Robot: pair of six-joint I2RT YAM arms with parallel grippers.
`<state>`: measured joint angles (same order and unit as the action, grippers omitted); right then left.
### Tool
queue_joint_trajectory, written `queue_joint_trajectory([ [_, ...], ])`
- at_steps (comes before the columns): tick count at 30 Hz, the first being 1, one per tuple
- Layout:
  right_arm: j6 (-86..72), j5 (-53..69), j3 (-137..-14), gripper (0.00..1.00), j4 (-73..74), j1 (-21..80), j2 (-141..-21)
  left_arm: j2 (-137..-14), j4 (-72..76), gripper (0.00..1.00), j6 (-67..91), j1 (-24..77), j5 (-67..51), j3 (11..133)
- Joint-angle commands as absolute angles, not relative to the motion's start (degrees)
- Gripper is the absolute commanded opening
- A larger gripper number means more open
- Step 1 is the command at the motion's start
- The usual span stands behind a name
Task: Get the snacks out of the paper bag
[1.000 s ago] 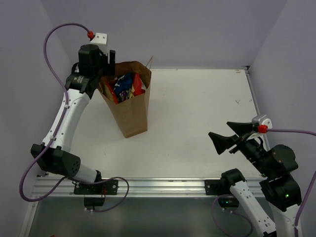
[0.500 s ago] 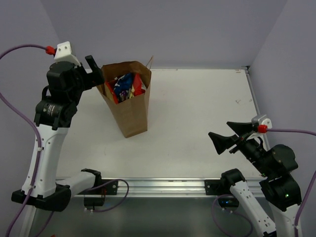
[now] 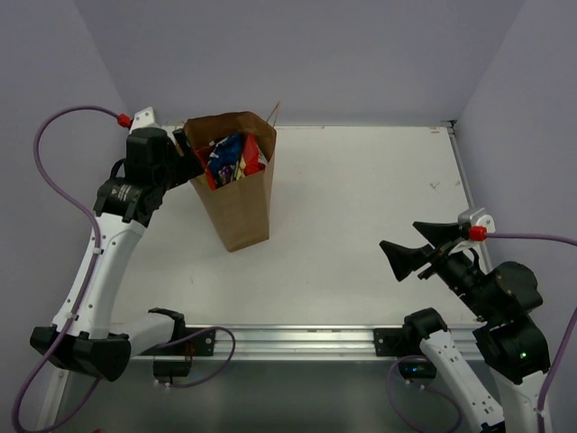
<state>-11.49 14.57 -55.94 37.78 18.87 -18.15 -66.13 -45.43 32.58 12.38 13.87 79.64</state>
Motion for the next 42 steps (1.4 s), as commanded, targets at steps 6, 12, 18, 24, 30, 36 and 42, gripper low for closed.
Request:
queue_joint_trajectory([
  [6,-10.72,15.03,-55.72,0.99,36.12,19.25,-18.63,-67.5,-39.82,0.47,36.21,12.13,15.47,75.94],
  [12,-10.55,15.9,-56.16,0.99,36.3,19.25,-19.16,-69.7,-39.2,0.0,34.2,12.13,15.73,78.04],
  [18,-9.41,19.6,-57.74,0.99,36.65,19.25,-20.74,-70.75,-34.64,0.0,20.15,12.13,12.22,81.81],
  [24,-9.23,23.02,-60.99,0.99,38.06,19.25,-25.91,-73.38,-30.85,0.0,2.83,12.13,9.06,87.96],
  [30,-11.33,25.74,-63.19,0.99,37.88,19.25,-31.27,-77.52,-32.25,0.0,-8.17,12.13,-2.17,94.74],
  [36,-13.35,28.03,-63.9,0.99,35.25,19.86,-34.27,-77.08,-31.99,0.0,-13.09,14.23,-10.37,94.93],
  [42,-15.74,21.47,-64.86,0.99,29.89,28.63,-40.42,-74.62,-31.56,0.0,-14.59,23.62,-5.11,86.86],
])
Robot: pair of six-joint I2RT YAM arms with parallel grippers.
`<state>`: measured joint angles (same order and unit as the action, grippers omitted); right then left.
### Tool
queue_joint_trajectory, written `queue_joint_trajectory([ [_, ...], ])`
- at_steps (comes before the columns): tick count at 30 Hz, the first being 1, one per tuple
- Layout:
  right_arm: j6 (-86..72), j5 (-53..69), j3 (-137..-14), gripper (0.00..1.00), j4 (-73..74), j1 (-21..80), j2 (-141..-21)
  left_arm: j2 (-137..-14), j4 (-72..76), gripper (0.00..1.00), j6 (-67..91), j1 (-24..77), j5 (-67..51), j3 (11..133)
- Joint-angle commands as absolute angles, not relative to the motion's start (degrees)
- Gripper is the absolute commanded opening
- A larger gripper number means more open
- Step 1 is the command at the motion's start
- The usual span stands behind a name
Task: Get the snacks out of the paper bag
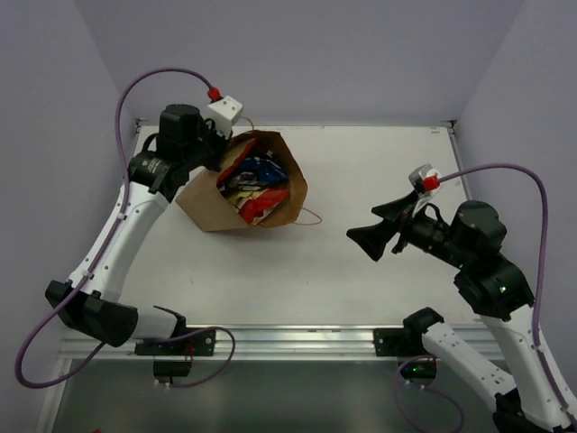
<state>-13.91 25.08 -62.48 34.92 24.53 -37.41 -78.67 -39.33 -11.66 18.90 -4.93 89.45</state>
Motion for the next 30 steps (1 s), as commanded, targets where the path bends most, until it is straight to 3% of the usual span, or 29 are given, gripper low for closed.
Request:
queue_joint_trajectory([
  [1,-15.56,16.83,-64.86,0.99,29.1,33.18,-41.39,-73.49,-31.03,0.0,-13.81,24.34,-3.71,85.53],
  [7,-8.72,5.37,-65.65,0.99,21.28,48.84,-52.37,-66.11,-26.73,0.0,-11.61,26.19,-5.7,74.63],
  [9,-3.71,4.91,-64.61,0.9,15.95,50.97,-56.85,-64.78,-25.4,0.0,-11.43,26.28,-7.29,71.73],
  [14,1.47,7.9,-62.32,0.81,5.73,51.15,-64.41,-62.84,-24.87,0.0,-10.2,26.37,-9.41,69.09],
  [30,10.2,11.08,-59.33,0.73,-26.16,52.56,-87.7,-63.54,-31.29,0.0,-3.79,26.37,-6.33,73.91],
])
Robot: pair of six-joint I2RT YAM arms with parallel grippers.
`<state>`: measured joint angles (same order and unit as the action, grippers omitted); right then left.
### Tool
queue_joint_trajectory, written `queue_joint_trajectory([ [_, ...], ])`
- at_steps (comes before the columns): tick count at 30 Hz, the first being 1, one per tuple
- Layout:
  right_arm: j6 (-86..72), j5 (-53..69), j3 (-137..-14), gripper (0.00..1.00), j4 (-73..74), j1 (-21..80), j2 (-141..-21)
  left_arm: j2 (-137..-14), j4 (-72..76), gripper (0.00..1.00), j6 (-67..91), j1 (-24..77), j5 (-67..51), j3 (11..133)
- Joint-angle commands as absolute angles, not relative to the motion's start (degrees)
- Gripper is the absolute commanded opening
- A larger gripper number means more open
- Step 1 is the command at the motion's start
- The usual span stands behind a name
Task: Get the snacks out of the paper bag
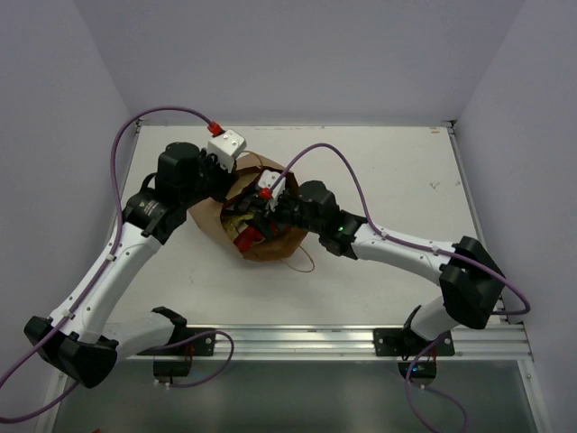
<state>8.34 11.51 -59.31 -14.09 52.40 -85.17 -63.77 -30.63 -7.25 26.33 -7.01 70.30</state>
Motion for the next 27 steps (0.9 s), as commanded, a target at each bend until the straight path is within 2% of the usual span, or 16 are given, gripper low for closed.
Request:
queue_joint_trajectory([
  [1,10.2,10.73,-59.59,0.73,-27.24,52.56,-88.58,-63.54,-31.55,0.0,-3.34,26.37,-6.33,74.09],
  [12,9.93,10.81,-63.46,0.75,-30.32,52.56,-97.2,-65.04,-32.17,0.0,-0.53,26.37,-6.5,74.97],
  [15,9.67,9.67,-63.72,0.73,-31.38,52.56,-98.0,-64.95,-31.73,0.0,-0.53,26.37,-7.73,74.62],
  [17,10.1,8.88,-64.25,0.68,-31.46,52.56,-98.79,-64.95,-31.73,0.0,-0.53,26.28,-8.0,74.36],
  [20,10.72,8.09,-64.77,0.54,-31.03,52.56,-98.88,-64.43,-31.82,0.0,-0.53,26.37,-8.09,73.83],
  [21,10.9,8.0,-65.04,0.44,-30.68,52.56,-98.88,-64.25,-31.9,0.0,-0.53,26.28,-8.0,73.74],
  [23,11.16,8.09,-65.13,0.33,-29.63,52.56,-98.18,-63.99,-31.9,0.0,-0.53,26.37,-7.74,73.13],
  [24,11.16,8.09,-65.04,0.23,-29.45,52.56,-97.74,-63.72,-31.99,0.0,-0.61,26.28,-7.65,72.95],
  [26,11.25,8.7,-64.6,0.14,-28.57,52.56,-96.51,-63.46,-31.82,0.0,1.13,26.37,-7.56,71.99],
  [27,11.25,8.79,-64.51,0.05,-27.96,52.56,-96.07,-63.02,-31.56,0.0,1.23,26.37,-7.47,71.63],
])
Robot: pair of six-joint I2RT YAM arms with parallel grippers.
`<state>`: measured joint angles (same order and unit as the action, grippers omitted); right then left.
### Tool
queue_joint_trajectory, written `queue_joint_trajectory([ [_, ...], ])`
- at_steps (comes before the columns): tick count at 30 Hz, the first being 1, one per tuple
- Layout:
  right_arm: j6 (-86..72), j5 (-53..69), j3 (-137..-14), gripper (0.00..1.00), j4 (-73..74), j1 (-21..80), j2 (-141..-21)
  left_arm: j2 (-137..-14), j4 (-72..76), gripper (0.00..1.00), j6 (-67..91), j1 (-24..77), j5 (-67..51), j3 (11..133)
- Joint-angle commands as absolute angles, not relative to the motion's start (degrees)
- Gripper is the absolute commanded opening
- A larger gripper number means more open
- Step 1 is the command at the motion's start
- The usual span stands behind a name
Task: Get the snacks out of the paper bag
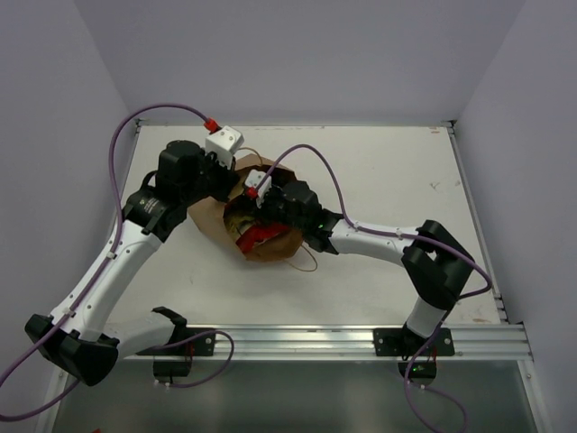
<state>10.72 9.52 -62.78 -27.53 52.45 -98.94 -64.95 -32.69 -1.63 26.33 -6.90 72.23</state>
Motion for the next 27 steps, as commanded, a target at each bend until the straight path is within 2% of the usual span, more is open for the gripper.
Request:
queue_joint_trajectory([
  [1,11.25,8.79,-64.34,0.02,-27.51,52.56,-95.63,-62.84,-31.47,0.0,1.32,26.37,-7.3,70.93],
  [4,10.9,10.01,-62.76,0.0,-24.45,52.56,-91.51,-62.32,-31.38,0.0,1.67,26.28,-5.81,70.31],
  [11,7.65,13.71,-56.78,0.0,-6.54,52.56,-69.9,-62.58,-31.11,0.0,1.85,26.28,-4.22,70.14],
  [14,5.89,10.82,-54.23,0.0,-0.19,52.56,-59.44,-62.93,-31.2,0.0,1.67,26.28,-2.82,69.61],
  [17,4.05,1.69,-51.86,0.0,3.69,51.6,-51.34,-63.1,-31.03,0.0,1.67,26.28,-2.99,69.17],
  [19,2.91,-4.52,-51.16,0.0,3.96,47.49,-49.23,-63.11,-30.94,0.0,1.84,26.28,-3.34,69.08],
  [21,-1.63,-4.49,-51.41,0.0,3.87,41.52,-50.0,-63.02,-31.02,0.0,2.02,26.28,-3.69,69.08],
  [22,-2.89,-2.66,-51.5,0.0,2.39,35.83,-51.92,-63.02,-31.11,0.0,2.02,26.19,-3.78,69.08],
  [27,-7.11,0.0,-55.97,0.0,-0.95,25.59,-64.05,-62.49,-31.03,0.0,2.2,26.28,-3.6,68.64],
])
